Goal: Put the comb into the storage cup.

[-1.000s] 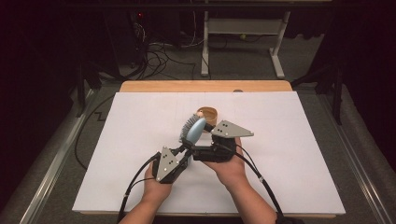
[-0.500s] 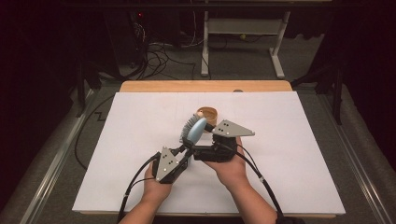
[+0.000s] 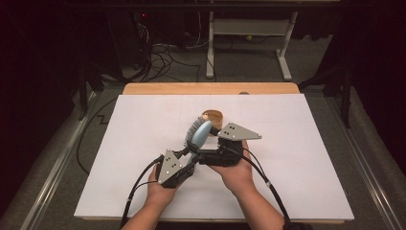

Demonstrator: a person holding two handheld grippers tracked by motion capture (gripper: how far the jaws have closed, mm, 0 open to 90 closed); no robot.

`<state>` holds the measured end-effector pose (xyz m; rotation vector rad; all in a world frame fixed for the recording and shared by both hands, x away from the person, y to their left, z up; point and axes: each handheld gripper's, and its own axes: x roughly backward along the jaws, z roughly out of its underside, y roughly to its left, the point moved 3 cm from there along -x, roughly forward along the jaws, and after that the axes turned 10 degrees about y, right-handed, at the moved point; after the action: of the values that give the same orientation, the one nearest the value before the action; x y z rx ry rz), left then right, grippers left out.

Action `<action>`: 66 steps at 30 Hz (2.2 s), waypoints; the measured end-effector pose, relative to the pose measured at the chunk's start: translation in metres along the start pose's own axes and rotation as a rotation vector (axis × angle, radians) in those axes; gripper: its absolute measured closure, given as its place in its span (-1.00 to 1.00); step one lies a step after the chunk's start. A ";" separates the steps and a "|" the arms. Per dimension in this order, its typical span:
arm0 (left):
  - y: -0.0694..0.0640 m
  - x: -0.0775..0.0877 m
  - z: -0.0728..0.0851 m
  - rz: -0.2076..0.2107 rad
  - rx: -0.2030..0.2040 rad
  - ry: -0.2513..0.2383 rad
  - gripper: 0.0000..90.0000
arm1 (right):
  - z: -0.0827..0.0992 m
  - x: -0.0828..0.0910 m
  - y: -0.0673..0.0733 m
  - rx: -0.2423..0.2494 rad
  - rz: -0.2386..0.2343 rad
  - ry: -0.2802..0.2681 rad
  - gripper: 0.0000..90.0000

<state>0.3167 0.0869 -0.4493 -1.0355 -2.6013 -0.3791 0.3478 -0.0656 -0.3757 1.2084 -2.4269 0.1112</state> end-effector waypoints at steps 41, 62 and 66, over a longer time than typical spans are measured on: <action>0.029 0.020 0.021 0.105 0.095 0.033 -0.67 | -0.007 0.010 -0.012 0.011 0.043 -0.008 -0.54; 0.046 0.023 0.038 0.075 0.161 0.049 -0.94 | -0.007 0.028 -0.029 0.021 0.098 -0.010 -0.54; 0.047 0.024 0.039 0.070 0.155 0.050 -0.98 | -0.006 0.035 -0.035 0.013 0.115 -0.011 -0.54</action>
<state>0.3260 0.1488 -0.4698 -1.0464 -2.4980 -0.1806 0.3589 -0.1119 -0.3599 1.0773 -2.5085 0.1543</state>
